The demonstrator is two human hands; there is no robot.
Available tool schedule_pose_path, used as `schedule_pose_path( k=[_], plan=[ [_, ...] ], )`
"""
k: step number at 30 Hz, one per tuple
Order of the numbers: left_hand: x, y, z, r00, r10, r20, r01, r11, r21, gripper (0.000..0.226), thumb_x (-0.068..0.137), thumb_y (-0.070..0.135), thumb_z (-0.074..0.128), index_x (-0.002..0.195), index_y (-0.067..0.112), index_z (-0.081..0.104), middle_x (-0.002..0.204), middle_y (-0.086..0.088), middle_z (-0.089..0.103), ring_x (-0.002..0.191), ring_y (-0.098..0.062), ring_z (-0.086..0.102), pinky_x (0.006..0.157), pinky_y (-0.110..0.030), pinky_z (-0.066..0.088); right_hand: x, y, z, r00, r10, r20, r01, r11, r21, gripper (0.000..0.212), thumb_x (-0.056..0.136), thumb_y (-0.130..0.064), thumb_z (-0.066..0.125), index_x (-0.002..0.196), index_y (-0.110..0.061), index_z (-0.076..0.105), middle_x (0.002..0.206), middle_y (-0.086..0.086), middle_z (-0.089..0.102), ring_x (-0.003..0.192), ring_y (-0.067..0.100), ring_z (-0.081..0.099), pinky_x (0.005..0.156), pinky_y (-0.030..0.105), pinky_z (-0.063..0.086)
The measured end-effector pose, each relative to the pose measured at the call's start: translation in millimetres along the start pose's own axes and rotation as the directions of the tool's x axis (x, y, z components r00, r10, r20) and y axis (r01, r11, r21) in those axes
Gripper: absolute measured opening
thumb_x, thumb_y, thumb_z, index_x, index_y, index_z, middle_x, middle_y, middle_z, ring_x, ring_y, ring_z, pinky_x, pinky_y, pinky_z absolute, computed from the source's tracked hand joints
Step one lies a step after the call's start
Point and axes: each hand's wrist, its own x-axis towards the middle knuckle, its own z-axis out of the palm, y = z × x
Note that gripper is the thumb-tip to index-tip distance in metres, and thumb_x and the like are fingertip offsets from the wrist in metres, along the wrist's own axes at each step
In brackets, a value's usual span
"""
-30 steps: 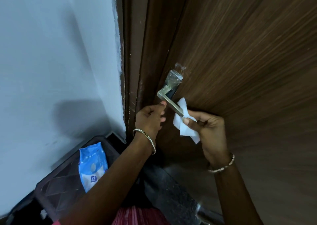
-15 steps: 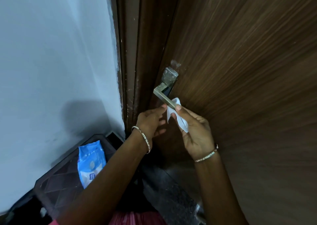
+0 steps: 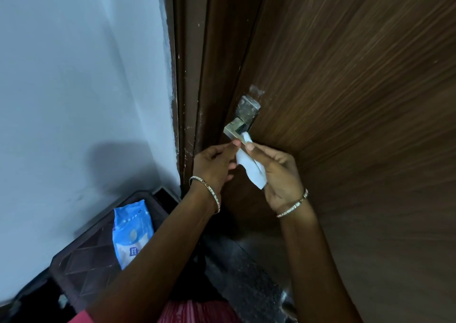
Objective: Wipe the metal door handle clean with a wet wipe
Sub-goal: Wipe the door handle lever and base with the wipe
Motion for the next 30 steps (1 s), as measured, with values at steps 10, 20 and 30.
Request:
schedule_pose_path(
  k=[10, 20, 30],
  plan=[
    [1, -6, 18, 0.998, 0.03, -0.059, -0.026, 0.998, 0.059, 0.033, 0.066, 0.054, 0.083, 0.072, 0.023, 0.073, 0.069, 0.01, 0.074, 0.065, -0.005, 0.069, 0.065, -0.026, 0.05, -53, -11, -40, 0.782, -0.581, -0.226, 0.344, 0.705, -0.62, 0.016, 0.09, -0.018, 0.074, 0.106, -0.016, 0.079, 0.106, -0.006, 0.078, 0.105, 0.004, 0.072, 0.098, 0.032, 0.056],
    [4, -22, 18, 0.976, 0.18, -0.118, -0.189, 0.98, -0.069, 0.017, 0.081, 0.003, 0.075, 0.073, 0.017, 0.075, 0.059, 0.008, 0.071, 0.052, 0.001, 0.062, 0.058, -0.019, 0.052, 14, -44, 40, 0.754, -0.319, 0.574, 0.524, -0.235, -0.818, 0.019, 0.092, -0.001, 0.054, 0.098, -0.007, 0.071, 0.103, 0.005, 0.072, 0.101, 0.021, 0.067, 0.078, 0.024, 0.047],
    [4, -24, 25, 0.977, 0.174, -0.124, -0.19, 0.973, -0.127, 0.011, 0.055, 0.042, 0.075, 0.06, 0.032, 0.076, 0.062, 0.002, 0.074, 0.062, -0.017, 0.07, 0.076, -0.037, 0.058, 11, -44, 32, 0.816, -0.371, 0.443, 0.415, -0.159, -0.896, 0.037, 0.075, 0.002, 0.066, 0.106, -0.014, 0.077, 0.098, 0.011, 0.077, 0.094, 0.032, 0.072, 0.079, 0.035, 0.057]
  ],
)
